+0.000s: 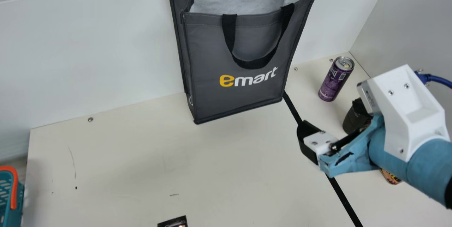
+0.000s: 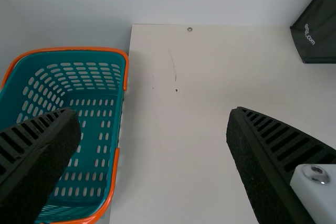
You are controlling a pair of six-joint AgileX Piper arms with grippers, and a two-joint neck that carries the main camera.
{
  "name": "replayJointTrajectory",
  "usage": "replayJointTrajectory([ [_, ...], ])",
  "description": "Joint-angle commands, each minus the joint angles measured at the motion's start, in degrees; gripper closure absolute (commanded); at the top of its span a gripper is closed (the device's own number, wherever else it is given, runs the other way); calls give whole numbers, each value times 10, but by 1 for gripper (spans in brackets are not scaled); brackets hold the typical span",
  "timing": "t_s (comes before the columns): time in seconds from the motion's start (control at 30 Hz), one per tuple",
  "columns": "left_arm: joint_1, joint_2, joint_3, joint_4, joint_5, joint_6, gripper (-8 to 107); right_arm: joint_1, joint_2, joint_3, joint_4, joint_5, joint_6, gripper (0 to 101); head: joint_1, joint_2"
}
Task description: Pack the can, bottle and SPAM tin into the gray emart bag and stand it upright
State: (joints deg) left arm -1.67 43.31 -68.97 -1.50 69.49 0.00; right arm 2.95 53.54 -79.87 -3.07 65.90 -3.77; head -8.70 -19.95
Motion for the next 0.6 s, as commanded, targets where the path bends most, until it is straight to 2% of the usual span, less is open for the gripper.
replayJointTrajectory([
  [0.0,0,0,0,0,0,0,9,3,9,-13,-4,-1,-5,6,-13,0],
  [0.57,0,0,0,0,0,0,9,12,87,-127,-12,11,-79,6,-13,0],
])
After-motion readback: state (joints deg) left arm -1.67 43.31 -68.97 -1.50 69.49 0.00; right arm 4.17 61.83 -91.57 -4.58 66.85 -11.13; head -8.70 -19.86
